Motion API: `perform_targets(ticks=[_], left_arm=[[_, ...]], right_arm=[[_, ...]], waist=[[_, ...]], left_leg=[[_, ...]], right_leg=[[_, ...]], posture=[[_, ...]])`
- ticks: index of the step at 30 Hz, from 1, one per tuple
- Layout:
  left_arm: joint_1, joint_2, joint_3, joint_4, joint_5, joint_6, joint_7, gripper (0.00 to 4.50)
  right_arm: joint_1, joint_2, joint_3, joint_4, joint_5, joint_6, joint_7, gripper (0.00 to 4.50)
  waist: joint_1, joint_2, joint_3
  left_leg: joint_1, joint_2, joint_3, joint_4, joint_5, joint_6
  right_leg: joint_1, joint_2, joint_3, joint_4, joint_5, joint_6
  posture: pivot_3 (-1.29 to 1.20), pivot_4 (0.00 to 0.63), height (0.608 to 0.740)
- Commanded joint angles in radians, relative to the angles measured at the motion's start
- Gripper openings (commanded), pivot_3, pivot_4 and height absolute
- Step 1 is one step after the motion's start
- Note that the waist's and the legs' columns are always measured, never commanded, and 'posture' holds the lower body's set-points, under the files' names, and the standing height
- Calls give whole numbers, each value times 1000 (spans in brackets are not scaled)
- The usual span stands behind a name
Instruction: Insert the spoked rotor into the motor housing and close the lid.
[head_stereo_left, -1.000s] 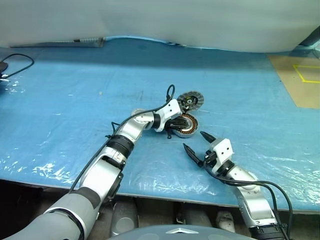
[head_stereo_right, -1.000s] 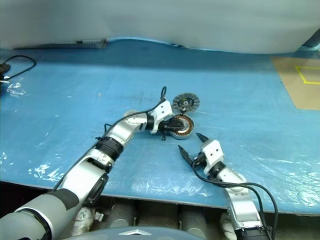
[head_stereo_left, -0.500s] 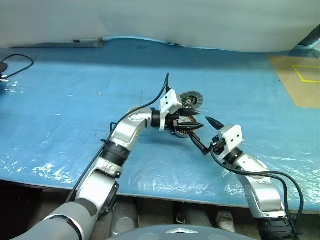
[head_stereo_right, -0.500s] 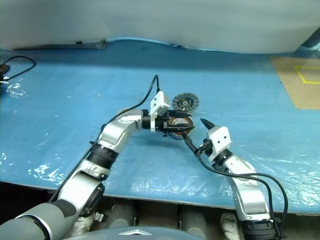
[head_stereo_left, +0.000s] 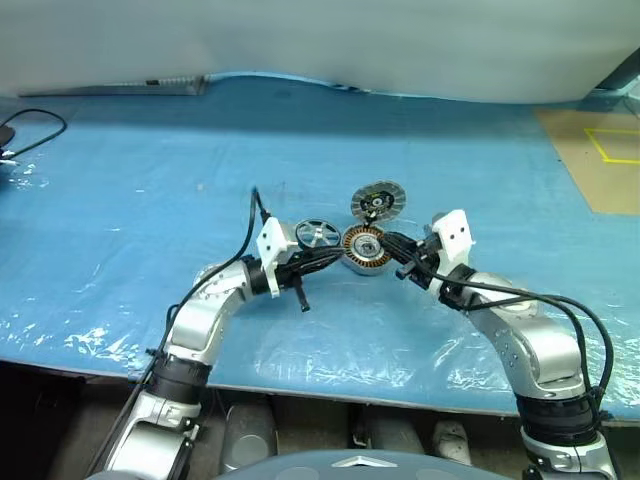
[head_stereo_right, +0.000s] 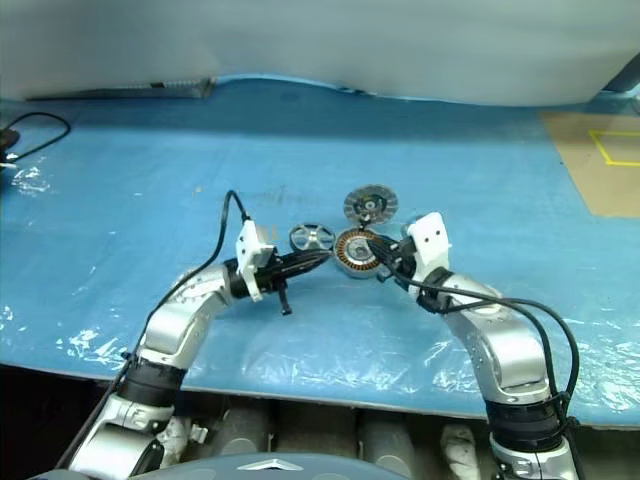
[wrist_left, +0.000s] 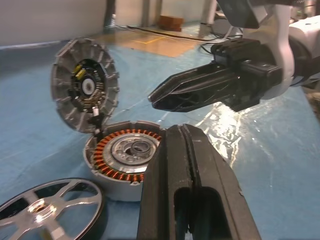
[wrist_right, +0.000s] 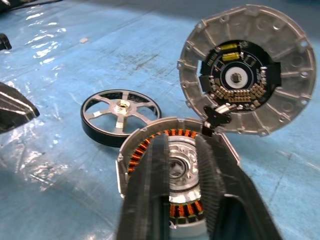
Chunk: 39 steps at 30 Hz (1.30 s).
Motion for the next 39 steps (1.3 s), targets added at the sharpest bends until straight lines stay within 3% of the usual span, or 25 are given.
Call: perform_targets(ticks=[1,14,16,19,39], left_arm=[[59,-5,17,-57,1,-40,62,0],[143,14,8,55,44,-208,112,0],[148,16,0,66,50,-221,110,0],[146,8,1,69,51,-221,126,0],[161,3,-16,70,53,-226,157,0]], right_arm=[[-69,-26,23,-54,24,148,-25,503],[-269,-40,107,31,1,361,-61,503],[-276,-43,121,41,-6,364,-58,503],[-282,-45,136,56,-14,368,-55,14],[-302,-32,203,195,-73,312,-25,14]], waist=[[-3,0,0],[-9,1,0],[-9,1,0],[-9,1,0],[-9,1,0]], left_leg=[[0,0,0,0,0,0],[1,0,0,2,0,-1],[1,0,0,2,0,-1],[1,0,0,2,0,-1],[1,1,0,11,0,-1]], right_leg=[[0,0,0,0,0,0],[0,0,2,2,2,4],[0,0,2,3,2,4],[0,0,2,3,2,4],[1,0,3,7,0,0]], posture=[[0,150,740],[0,150,740],[0,150,740],[0,150,740],[0,150,740]])
